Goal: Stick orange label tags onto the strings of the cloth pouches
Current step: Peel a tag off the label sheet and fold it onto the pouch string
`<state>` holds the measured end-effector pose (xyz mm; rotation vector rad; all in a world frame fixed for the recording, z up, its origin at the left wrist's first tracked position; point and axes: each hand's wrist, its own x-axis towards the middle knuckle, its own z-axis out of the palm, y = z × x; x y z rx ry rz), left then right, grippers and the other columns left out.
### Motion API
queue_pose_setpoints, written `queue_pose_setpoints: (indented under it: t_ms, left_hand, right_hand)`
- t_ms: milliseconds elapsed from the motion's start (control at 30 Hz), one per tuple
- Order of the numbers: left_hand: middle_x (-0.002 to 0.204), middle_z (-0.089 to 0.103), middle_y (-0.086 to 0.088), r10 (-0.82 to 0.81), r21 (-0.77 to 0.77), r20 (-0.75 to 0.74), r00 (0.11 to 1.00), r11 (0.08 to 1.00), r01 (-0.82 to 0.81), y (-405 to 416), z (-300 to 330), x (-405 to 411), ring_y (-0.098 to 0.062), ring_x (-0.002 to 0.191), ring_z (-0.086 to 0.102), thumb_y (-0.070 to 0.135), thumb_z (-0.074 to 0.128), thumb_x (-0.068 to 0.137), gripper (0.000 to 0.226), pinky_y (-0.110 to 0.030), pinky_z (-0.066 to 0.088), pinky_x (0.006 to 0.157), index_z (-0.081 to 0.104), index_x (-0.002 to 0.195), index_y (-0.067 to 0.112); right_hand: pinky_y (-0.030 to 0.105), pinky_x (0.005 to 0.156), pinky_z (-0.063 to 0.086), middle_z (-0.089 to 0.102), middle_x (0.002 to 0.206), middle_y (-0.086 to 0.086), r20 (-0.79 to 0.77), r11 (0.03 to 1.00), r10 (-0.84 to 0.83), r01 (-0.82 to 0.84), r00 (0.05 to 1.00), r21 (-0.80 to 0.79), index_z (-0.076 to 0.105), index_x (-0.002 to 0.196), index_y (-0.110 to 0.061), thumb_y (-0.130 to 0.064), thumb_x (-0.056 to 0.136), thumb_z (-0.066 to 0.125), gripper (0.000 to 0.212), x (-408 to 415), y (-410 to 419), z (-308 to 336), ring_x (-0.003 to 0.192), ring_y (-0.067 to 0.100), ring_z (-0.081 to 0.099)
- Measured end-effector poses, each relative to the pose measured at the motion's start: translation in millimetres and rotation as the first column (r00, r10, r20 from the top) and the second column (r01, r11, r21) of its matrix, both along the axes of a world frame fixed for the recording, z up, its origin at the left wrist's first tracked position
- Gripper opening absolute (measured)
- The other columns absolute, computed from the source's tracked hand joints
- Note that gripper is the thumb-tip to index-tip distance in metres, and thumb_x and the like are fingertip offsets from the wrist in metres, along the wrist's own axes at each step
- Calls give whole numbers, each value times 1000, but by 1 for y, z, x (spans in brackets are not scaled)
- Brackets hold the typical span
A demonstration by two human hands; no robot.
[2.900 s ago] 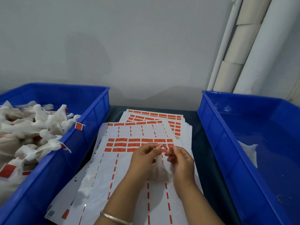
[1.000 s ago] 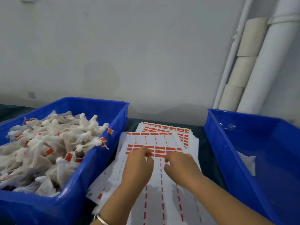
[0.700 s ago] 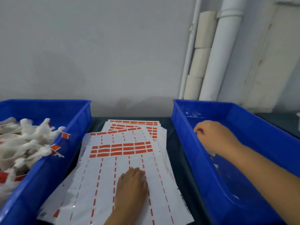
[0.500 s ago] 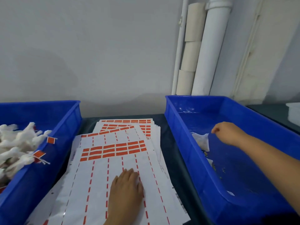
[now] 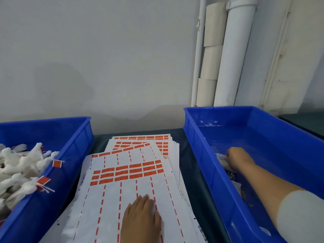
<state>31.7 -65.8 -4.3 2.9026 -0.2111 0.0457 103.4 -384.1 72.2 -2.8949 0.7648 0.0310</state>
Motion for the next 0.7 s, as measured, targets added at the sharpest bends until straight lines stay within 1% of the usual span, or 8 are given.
queue_pose_setpoints:
  t_ms: [100, 133, 200, 267, 333, 467, 567, 700]
  left_hand:
    - [151, 21, 19, -14, -9, -20, 1000, 1000, 14, 1, 1, 2, -6, 140, 17, 60, 32, 89, 52, -34, 7, 115, 32, 136, 37]
    - [151, 21, 19, -19, -11, -24, 1000, 1000, 19, 2, 1, 2, -7, 140, 17, 60, 32, 89, 52, -34, 7, 115, 32, 136, 37]
    - [151, 21, 19, -24, -20, -25, 999, 1000, 24, 3, 1, 1, -7, 140, 17, 60, 33, 89, 52, -34, 6, 115, 32, 136, 38]
    - [151, 21, 18, -23, -34, -25, 999, 999, 22, 2, 1, -1, -7, 140, 17, 59, 33, 89, 52, -35, 6, 115, 32, 136, 37]
    - [151, 22, 18, -17, -43, -26, 1000, 999, 16, 3, 2, -2, -8, 140, 18, 58, 34, 90, 52, -35, 6, 115, 31, 137, 36]
    - [150, 25, 16, -9, -61, -10, 1000, 998, 9, 0, 4, -2, -9, 139, 22, 56, 36, 90, 51, -36, 9, 115, 33, 136, 35]
    - [148, 29, 15, 1, -80, -1, 1000, 997, -1, -1, 3, -3, -9, 136, 27, 55, 36, 90, 49, -35, 13, 115, 35, 134, 35]
    - [140, 39, 16, -25, -100, 0, 1000, 995, 24, 2, 5, 2, -8, 127, 36, 54, 38, 90, 44, -31, 20, 111, 40, 129, 34]
  right_hand:
    - [29, 48, 15, 29, 58, 5, 163, 994, -43, 26, 986, 103, 31, 57, -12, -5, 89, 47, 37, 3, -4, 2, 54, 18, 22]
    - [29, 48, 16, 30, 57, 6, 228, 992, -66, 39, 972, 122, 31, 56, -11, -2, 89, 45, 37, 3, -6, 2, 53, 18, 23]
    - [29, 48, 22, 44, 63, 14, 348, 990, -118, 84, 930, 112, 41, 59, -7, -3, 92, 42, 33, 2, -10, 5, 54, 22, 32]
    - [30, 51, 31, 55, 78, 18, 454, 986, -157, 115, 877, 120, 53, 70, -3, -8, 95, 40, 28, -1, -13, 12, 62, 28, 45]
    - [33, 55, 35, 56, 82, 15, 562, 982, -174, 100, 809, 161, 58, 79, -2, -11, 96, 40, 26, -5, -10, 20, 71, 32, 50]
    - [31, 56, 36, 53, 78, 7, 774, 976, -180, 11, 607, 218, 55, 81, -9, -12, 97, 42, 20, -11, 10, 46, 68, 22, 47]
    - [31, 56, 39, 54, 80, 6, 828, 968, -191, -37, 527, 246, 57, 82, -10, -12, 96, 43, 20, -11, 33, 76, 70, 20, 47]
    - [28, 55, 36, 54, 83, -1, 837, 926, -229, -153, 497, 345, 66, 93, -9, -11, 93, 42, 24, -10, 81, 105, 74, 15, 46]
